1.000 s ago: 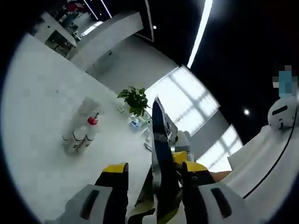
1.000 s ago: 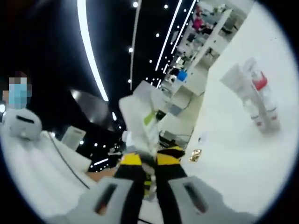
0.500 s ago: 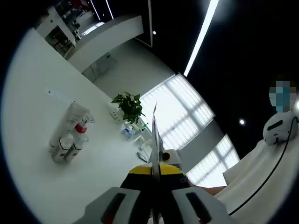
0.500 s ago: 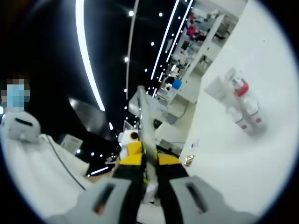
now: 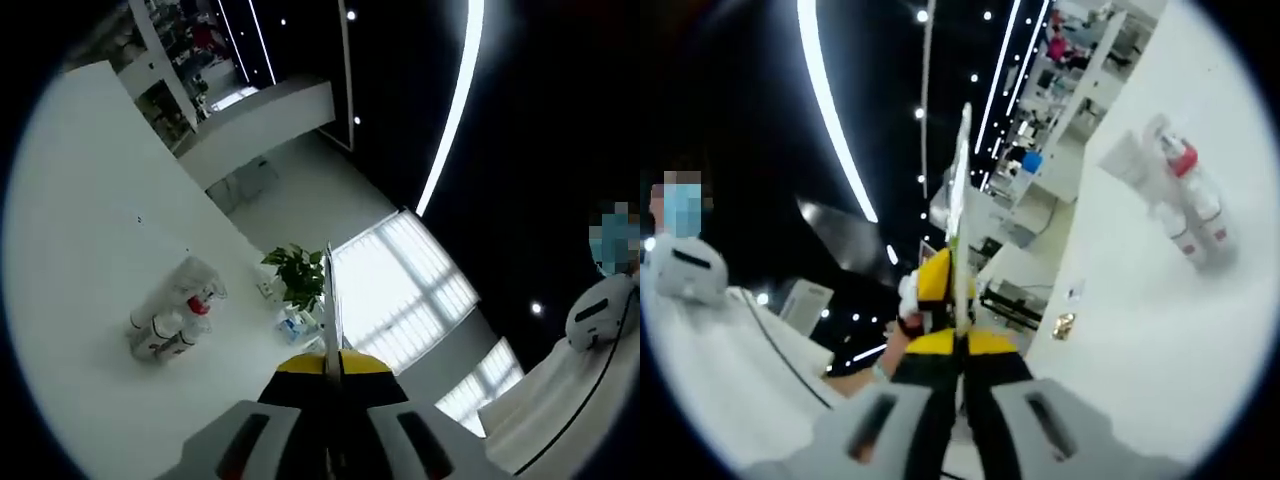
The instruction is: Arrange the skincare products in the storage area until every visible bottle or jar stands upright without overlapping.
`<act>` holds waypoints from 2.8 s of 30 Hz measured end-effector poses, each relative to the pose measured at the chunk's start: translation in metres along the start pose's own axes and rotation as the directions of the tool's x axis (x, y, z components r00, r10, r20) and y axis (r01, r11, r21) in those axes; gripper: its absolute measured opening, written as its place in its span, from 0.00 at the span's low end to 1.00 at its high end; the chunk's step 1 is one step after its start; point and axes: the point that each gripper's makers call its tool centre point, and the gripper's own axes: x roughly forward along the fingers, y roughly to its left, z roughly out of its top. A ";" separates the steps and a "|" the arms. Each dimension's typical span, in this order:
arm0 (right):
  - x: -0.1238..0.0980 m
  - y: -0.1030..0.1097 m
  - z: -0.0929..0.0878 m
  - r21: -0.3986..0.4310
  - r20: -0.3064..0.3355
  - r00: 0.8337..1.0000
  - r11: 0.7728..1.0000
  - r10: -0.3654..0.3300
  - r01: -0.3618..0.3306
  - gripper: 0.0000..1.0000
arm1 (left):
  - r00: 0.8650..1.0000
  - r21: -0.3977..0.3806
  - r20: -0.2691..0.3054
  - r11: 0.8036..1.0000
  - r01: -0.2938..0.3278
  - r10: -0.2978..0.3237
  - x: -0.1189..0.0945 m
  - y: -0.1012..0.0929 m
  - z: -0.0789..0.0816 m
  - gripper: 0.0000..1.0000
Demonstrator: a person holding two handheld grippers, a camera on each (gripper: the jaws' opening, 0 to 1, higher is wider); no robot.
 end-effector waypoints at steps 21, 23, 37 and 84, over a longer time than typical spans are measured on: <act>0.049 -0.001 0.001 0.079 -0.096 0.992 0.994 0.087 -0.080 0.00 | 0.982 0.010 0.091 0.986 -0.167 0.165 -0.069 0.016 -0.001 0.17; 0.051 -0.002 0.001 0.105 -0.099 0.991 0.991 0.092 -0.081 0.00 | 0.984 -0.004 0.074 0.987 -0.159 0.159 -0.068 0.016 -0.007 0.14; 0.055 -0.021 0.006 0.044 -0.098 0.995 0.999 0.030 -0.026 0.10 | 0.967 -0.116 0.147 0.974 -0.194 0.210 -0.079 0.050 0.008 0.00; -0.084 -0.071 0.009 -0.063 0.198 0.863 0.872 -0.465 0.485 0.59 | 0.767 -0.162 -0.365 0.775 -0.610 0.528 -0.011 0.251 -0.035 0.01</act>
